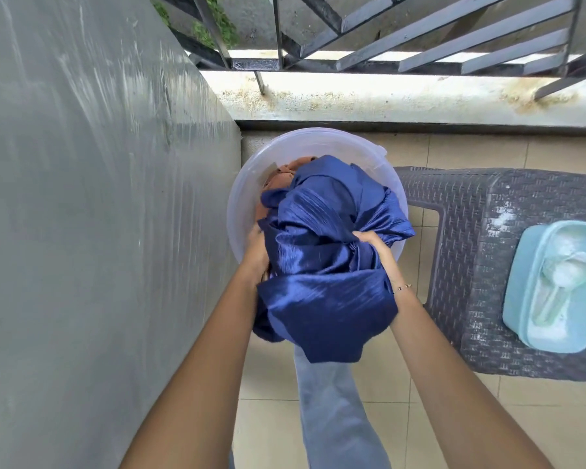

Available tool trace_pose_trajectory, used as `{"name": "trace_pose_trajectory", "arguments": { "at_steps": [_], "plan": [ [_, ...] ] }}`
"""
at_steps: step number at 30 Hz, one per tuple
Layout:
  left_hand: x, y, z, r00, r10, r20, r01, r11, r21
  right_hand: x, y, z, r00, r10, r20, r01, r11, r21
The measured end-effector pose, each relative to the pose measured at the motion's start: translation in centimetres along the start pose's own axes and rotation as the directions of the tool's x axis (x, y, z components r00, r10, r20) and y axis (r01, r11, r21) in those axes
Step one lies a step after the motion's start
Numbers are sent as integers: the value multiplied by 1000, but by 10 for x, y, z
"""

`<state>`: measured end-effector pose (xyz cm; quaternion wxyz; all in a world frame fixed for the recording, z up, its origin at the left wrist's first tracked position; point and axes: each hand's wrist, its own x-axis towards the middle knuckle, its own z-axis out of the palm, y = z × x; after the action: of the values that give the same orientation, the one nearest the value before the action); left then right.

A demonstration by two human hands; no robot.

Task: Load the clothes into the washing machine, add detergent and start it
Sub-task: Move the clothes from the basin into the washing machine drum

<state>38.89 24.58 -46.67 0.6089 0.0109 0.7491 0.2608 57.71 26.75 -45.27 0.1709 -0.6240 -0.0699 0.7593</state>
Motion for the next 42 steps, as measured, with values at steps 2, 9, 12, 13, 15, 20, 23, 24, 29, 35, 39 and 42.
{"name": "trace_pose_trajectory", "arguments": {
  "at_steps": [2, 9, 12, 13, 15, 20, 23, 24, 29, 35, 39, 42],
  "plan": [
    [12, -3, -8, 977, 97, -190, -110, 992, -58, -1, -3, -3, 995, 37, -94, -40, 998, -39],
    [-21, 15, -41, 850, 264, -456, -298, 955, -2, -9, -2, -15, 834, -164, -527, 112, 985, -130],
    [-40, 21, -37, 858, 290, -423, -295, 954, 56, -29, -4, -6, 845, -207, -494, 135, 975, -179],
    [-43, 20, -35, 872, 288, -397, -294, 955, 48, -39, -5, -2, 862, -201, -465, 140, 977, -163],
    [-55, 23, -28, 912, 228, -341, -225, 973, 49, -58, -7, 7, 904, -174, -390, 145, 984, -102],
    [-101, 45, -9, 960, 178, -218, -162, 983, 91, -94, -12, 33, 906, -281, -317, 243, 957, -155],
    [-141, 59, 5, 929, 312, -197, -261, 933, 249, -111, -20, 55, 885, -334, -324, 261, 933, -249],
    [-158, 64, 9, 914, 365, -178, -301, 903, 307, -117, -24, 60, 880, -344, -328, 269, 930, -252],
    [-231, 86, 22, 786, 606, -121, -480, 723, 497, -157, -57, 64, 866, -377, -328, 329, 925, -192],
    [-291, 123, 25, 753, 658, -26, -517, 615, 595, -197, -79, 71, 837, -470, -280, 395, 874, -284],
    [-307, 134, 25, 775, 630, 48, -487, 548, 680, -226, -92, 85, 828, -526, -195, 463, 837, -292],
    [-319, 141, 21, 751, 660, 17, -486, 535, 692, -253, -104, 97, 823, -530, -207, 492, 846, -206]
  ]
}}
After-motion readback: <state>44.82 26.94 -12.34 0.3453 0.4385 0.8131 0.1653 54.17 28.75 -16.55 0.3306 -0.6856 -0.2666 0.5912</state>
